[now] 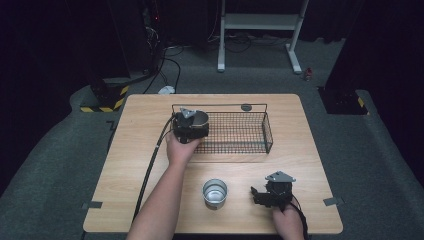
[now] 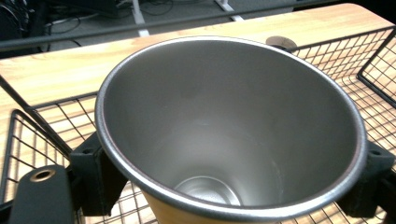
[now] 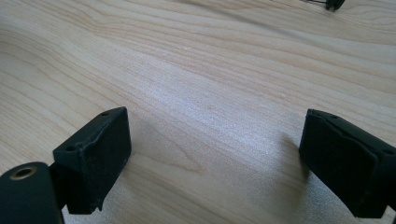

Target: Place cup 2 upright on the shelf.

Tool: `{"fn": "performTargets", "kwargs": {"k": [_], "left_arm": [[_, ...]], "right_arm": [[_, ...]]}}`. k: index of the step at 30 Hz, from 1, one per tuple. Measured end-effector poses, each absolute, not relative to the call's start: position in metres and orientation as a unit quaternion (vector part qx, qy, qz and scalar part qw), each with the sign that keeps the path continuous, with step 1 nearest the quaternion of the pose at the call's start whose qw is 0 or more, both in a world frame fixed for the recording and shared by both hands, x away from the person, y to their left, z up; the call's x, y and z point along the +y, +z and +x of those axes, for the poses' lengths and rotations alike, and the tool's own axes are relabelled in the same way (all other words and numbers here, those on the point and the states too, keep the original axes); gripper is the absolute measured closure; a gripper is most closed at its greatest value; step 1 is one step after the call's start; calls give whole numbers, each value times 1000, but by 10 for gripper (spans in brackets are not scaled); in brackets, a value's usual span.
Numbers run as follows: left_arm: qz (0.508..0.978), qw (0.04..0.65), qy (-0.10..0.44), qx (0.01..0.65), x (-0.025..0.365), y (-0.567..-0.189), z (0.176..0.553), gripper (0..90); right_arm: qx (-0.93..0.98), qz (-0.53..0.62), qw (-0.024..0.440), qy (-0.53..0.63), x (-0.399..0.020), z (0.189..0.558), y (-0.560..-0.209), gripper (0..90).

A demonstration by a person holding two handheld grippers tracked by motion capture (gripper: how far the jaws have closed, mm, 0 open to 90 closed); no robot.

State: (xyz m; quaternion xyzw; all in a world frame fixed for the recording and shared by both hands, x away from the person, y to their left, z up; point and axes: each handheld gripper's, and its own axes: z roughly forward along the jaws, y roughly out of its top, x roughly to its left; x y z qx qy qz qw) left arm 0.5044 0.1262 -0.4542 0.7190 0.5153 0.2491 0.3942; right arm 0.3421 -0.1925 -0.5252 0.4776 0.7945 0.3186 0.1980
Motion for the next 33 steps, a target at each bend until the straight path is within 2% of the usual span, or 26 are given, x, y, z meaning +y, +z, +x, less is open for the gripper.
{"fn": "performTargets", "kwargs": {"k": [33], "left_arm": [[720, 386, 233, 527, 130, -464, 509, 145]], "right_arm": [[795, 476, 198, 319, -193, 342, -525, 93]]}}
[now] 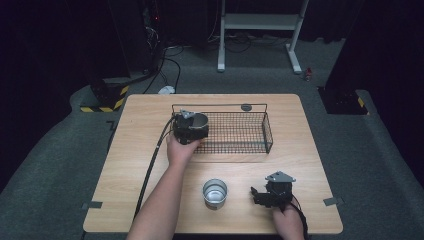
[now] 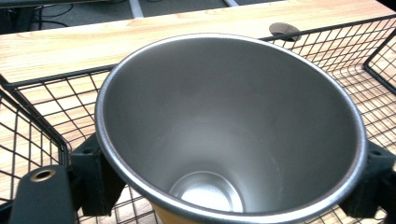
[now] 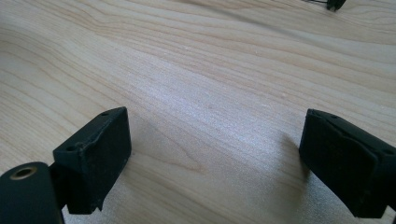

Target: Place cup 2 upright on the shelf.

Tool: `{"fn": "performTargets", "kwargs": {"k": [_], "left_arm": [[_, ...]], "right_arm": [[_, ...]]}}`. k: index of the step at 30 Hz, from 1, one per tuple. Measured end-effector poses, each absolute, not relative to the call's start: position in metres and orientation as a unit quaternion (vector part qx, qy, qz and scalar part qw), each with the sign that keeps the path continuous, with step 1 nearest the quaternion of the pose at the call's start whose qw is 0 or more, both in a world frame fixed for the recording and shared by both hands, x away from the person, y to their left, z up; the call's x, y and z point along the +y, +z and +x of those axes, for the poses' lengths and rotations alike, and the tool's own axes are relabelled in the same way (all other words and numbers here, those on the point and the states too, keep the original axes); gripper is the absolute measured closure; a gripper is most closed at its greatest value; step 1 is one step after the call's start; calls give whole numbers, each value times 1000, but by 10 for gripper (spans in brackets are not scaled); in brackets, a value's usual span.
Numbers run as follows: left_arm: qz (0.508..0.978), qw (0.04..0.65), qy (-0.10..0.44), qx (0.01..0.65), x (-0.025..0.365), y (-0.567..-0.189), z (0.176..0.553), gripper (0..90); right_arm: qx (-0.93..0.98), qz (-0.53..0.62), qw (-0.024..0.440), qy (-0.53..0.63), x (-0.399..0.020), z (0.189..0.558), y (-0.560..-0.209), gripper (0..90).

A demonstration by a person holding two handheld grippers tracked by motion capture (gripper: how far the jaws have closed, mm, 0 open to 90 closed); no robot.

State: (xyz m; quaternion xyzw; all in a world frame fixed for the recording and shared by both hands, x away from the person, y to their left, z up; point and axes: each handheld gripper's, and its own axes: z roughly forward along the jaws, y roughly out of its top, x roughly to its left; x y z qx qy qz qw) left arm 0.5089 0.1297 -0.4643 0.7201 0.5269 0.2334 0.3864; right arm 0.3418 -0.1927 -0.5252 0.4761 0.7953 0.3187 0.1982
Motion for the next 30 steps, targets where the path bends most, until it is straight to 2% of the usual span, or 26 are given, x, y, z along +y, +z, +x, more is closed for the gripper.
{"fn": "performTargets", "kwargs": {"k": [23, 30], "left_arm": [[732, 375, 235, 518, 130, -466, 507, 140], [739, 382, 224, 508, 131, -465, 505, 80]], "right_arm": [[796, 475, 198, 319, -193, 342, -525, 93], [796, 475, 198, 319, -193, 342, -525, 92]]}}
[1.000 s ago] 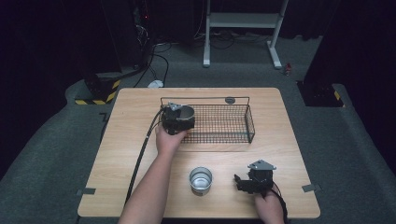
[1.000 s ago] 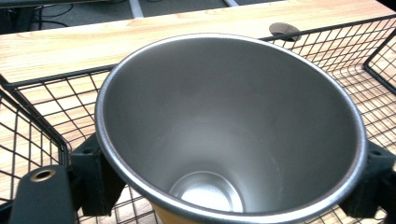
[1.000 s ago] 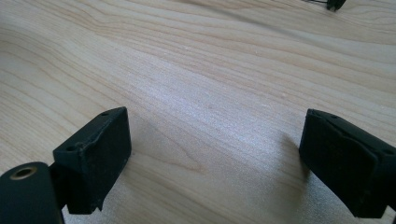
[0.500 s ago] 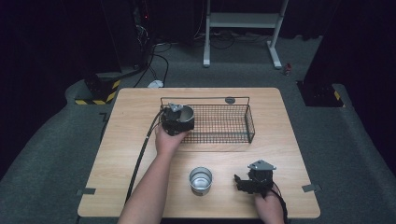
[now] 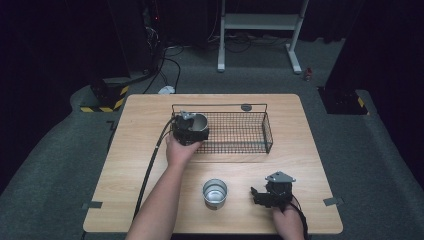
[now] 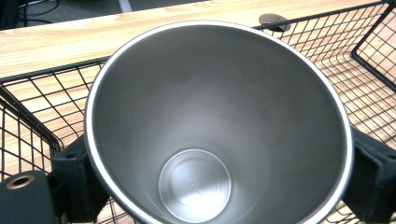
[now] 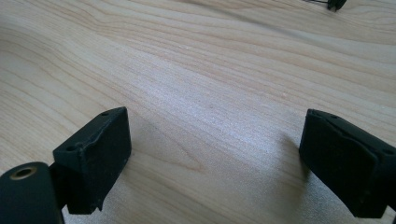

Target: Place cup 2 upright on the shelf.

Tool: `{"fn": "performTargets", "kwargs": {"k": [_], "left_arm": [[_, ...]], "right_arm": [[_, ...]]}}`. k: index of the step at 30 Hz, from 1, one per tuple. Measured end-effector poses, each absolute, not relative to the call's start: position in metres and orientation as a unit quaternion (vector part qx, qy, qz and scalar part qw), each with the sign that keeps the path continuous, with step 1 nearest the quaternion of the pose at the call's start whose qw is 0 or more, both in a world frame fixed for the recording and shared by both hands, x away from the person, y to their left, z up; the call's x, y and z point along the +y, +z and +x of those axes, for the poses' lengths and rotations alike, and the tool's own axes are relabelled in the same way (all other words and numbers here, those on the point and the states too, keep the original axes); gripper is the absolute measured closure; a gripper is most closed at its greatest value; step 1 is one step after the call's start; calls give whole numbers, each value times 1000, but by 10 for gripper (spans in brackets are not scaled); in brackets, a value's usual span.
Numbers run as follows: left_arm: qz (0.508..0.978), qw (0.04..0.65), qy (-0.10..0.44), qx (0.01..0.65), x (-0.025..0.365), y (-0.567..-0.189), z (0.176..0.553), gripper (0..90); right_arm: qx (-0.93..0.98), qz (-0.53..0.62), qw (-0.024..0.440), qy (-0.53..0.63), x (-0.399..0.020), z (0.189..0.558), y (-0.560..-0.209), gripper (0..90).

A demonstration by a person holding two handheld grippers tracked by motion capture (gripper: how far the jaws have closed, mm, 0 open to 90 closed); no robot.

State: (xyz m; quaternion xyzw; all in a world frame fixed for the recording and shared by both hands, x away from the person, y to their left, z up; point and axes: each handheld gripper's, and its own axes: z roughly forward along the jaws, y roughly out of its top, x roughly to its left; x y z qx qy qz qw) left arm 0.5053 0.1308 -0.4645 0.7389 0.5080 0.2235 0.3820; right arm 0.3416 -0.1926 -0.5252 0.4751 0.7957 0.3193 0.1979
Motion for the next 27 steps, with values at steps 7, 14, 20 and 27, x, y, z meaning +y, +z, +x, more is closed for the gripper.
{"fn": "performTargets", "kwargs": {"k": [7, 14, 20, 27], "left_arm": [[737, 384, 229, 507, 131, -462, 502, 6], [731, 387, 236, 509, 133, -459, 498, 1], [731, 394, 235, 506, 135, -456, 493, 1], [733, 391, 236, 504, 139, -451, 487, 1]], "right_arm": [[796, 475, 198, 319, -193, 342, -525, 92], [796, 475, 198, 319, -193, 342, -525, 92], [796, 475, 198, 319, -193, 342, -525, 93], [796, 475, 198, 319, -193, 342, -525, 92]]}}
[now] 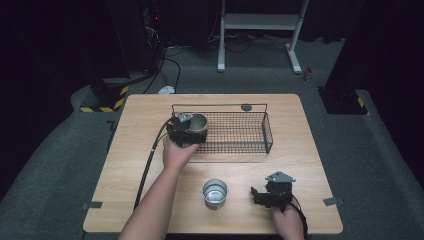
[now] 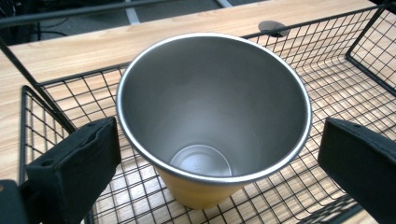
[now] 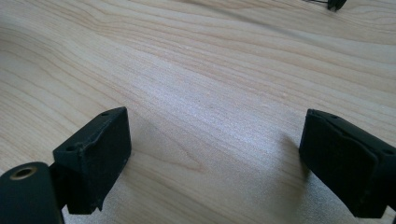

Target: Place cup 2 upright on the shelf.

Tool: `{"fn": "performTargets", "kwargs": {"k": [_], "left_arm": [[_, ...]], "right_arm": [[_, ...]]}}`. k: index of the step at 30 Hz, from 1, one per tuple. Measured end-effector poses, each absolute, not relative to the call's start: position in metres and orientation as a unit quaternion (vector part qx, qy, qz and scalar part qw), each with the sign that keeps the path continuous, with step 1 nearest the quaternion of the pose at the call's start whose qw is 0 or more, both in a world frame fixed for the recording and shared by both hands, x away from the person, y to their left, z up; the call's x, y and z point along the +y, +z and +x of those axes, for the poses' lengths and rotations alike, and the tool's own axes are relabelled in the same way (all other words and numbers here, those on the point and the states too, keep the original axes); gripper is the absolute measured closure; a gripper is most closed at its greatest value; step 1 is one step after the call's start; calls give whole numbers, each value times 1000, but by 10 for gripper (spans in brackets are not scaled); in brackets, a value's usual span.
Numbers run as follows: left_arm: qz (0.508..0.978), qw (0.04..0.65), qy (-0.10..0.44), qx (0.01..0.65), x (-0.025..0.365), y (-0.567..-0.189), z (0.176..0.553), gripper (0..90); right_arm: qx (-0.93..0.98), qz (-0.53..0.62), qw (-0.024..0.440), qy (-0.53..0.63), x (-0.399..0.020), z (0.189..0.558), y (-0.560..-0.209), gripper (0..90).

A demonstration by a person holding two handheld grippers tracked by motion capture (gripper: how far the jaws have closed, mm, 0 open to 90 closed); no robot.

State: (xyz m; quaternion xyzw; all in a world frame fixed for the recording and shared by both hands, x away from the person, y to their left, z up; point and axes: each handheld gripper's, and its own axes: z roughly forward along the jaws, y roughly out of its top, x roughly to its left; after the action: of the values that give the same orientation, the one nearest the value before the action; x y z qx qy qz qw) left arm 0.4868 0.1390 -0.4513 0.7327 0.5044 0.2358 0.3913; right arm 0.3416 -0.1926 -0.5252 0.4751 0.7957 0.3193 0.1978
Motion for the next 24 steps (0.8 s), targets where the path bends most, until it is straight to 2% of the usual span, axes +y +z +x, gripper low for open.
{"fn": "performTargets", "kwargs": {"k": [24], "left_arm": [[744, 403, 213, 489, 172, -438, 448, 1]], "right_arm": [[796, 475, 198, 319, -193, 342, -525, 93]]}}
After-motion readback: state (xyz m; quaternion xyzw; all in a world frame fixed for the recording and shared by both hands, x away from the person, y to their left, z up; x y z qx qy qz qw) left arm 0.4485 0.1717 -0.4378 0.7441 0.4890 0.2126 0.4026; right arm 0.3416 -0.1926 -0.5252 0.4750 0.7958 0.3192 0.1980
